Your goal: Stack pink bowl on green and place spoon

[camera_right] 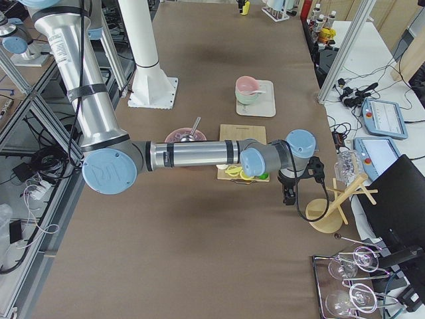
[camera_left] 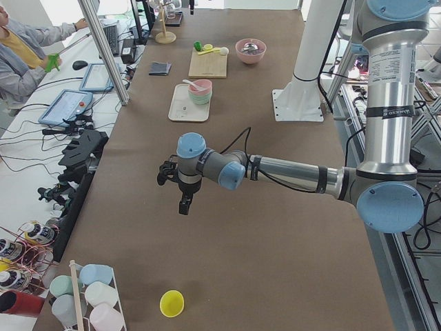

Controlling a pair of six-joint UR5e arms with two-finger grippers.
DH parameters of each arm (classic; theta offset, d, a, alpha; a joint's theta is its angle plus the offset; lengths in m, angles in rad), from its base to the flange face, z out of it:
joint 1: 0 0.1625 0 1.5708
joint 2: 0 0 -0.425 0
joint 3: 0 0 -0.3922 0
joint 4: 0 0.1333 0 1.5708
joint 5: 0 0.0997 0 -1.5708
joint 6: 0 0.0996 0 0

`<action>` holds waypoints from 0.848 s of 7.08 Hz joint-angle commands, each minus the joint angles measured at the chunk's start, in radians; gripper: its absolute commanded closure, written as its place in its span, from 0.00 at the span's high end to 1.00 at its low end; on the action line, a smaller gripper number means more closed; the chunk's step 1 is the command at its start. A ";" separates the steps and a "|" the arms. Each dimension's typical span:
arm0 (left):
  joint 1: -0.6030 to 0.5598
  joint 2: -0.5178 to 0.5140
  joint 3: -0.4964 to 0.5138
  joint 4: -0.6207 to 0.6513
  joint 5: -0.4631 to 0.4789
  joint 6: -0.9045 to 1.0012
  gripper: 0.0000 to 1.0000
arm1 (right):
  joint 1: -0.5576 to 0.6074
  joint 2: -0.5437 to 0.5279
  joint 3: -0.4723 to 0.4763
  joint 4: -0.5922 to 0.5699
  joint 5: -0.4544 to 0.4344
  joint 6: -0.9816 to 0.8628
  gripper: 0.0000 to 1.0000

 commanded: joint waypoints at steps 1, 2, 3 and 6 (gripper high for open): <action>-0.001 0.003 -0.020 -0.001 -0.003 0.001 0.98 | 0.000 0.003 0.000 0.000 0.002 0.001 1.00; -0.001 0.007 -0.020 -0.007 0.000 0.001 0.98 | 0.000 0.005 0.000 0.000 0.002 0.001 1.00; -0.001 0.009 -0.024 -0.008 0.000 0.001 0.98 | 0.000 0.006 0.000 0.000 0.000 0.001 1.00; 0.001 0.011 -0.035 -0.015 0.003 0.001 0.98 | 0.000 0.006 0.000 -0.003 0.005 0.001 1.00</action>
